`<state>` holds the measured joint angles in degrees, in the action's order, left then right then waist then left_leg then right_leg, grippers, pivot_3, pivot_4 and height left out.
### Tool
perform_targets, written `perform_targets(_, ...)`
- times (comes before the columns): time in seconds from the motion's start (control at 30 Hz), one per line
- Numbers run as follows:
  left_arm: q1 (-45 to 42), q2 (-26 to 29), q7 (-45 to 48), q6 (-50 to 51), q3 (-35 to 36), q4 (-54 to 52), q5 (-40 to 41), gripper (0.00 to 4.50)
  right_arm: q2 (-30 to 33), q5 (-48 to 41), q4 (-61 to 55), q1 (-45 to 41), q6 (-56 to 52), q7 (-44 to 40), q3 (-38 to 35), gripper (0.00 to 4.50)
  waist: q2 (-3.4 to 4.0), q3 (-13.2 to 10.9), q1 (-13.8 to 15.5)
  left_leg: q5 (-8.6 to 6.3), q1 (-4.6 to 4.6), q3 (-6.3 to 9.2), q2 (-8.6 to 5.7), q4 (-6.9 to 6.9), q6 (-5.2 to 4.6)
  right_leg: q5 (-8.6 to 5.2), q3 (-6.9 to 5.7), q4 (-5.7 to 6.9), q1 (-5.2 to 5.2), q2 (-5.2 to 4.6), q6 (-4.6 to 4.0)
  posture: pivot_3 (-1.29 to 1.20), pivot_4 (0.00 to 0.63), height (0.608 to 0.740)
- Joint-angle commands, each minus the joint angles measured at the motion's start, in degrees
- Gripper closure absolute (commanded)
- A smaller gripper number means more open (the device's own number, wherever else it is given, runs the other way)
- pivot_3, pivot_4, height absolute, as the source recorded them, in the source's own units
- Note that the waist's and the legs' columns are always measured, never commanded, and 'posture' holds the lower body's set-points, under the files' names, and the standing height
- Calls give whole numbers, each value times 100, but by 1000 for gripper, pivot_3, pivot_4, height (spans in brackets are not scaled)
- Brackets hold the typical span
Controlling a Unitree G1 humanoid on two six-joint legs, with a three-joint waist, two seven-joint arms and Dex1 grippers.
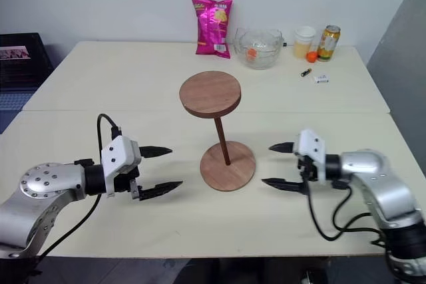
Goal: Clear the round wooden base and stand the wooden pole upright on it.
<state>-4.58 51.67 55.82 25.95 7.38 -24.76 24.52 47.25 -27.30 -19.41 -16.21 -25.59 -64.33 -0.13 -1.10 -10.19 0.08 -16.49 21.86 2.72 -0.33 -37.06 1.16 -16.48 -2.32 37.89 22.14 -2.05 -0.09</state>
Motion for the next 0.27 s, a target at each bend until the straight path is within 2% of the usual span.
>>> perform_targets(0.03,-196,73,38,-45,214,-22,90,0,209,-366,-357,124,-135,-97,-434,55,-3,-3,1,0,0,0,0,-1,0,0,0,3,0,0,0,0,150,740)
perform_targets(0.27,-334,115,260,-95,400,127,275,0,382,-489,-504,137,-279,35,-705,55,-4,-5,-8,1,-3,-3,0,-5,2,0,1,8,-1,0,0,0,150,740)
